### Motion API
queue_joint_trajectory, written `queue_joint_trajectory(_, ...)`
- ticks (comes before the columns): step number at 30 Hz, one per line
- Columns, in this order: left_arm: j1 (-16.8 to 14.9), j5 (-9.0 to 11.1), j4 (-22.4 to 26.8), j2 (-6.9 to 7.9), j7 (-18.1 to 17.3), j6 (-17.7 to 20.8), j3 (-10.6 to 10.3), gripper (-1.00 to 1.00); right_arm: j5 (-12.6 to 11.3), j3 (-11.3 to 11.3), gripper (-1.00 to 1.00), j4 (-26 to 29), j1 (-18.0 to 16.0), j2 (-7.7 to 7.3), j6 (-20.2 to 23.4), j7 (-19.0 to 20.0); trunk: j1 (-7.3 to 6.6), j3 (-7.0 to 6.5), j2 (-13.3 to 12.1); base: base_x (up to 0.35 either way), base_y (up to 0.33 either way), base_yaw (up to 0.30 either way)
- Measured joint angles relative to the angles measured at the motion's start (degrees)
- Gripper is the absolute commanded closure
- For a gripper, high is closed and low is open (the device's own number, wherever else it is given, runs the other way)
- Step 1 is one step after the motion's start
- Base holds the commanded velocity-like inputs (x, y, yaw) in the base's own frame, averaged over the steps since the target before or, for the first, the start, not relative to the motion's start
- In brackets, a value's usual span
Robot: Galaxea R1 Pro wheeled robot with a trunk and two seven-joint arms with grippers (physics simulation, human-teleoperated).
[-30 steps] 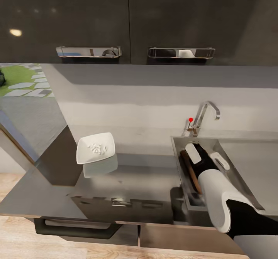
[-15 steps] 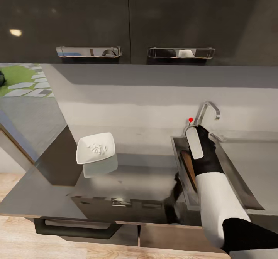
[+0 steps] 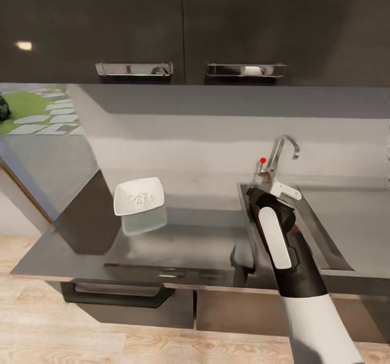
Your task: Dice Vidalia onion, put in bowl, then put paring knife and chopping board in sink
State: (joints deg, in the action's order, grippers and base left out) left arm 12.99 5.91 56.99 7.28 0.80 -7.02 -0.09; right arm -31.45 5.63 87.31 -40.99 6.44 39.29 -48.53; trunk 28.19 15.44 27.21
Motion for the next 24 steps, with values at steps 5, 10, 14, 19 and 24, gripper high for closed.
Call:
queue_joint_trajectory(5,0.00,0.00,0.00,-0.02,0.00,0.00,0.00,-1.00,0.00,0.23,-1.00,0.38,0.32,-0.12,0.00,0.03,0.00,0.00,0.00,-0.335,0.000,0.000)
queue_joint_trajectory(10,0.00,0.00,-0.06,-0.02,0.00,0.00,-0.01,-1.00,0.07,0.28,-1.00,0.53,0.85,-0.65,0.01,0.04,0.00,0.00,0.00,-0.336,0.000,0.000)
queue_joint_trajectory(14,0.00,0.00,-0.10,-0.02,0.00,0.00,0.01,-1.00,0.09,0.29,-1.00,1.34,1.61,-0.94,-0.06,0.03,0.00,0.00,0.00,-0.336,0.000,0.000)
queue_joint_trajectory(19,0.00,0.00,-0.09,-0.01,0.00,0.00,0.01,-1.00,0.09,0.40,-1.00,2.56,2.97,-1.00,-0.11,1.25,0.00,0.00,0.00,-0.336,0.000,0.000)
queue_joint_trajectory(24,0.00,0.00,-0.09,-0.02,0.00,0.00,0.01,-1.00,0.20,0.47,-1.00,2.91,4.49,-1.38,-0.11,4.86,0.00,0.00,0.00,-0.336,0.000,0.000)
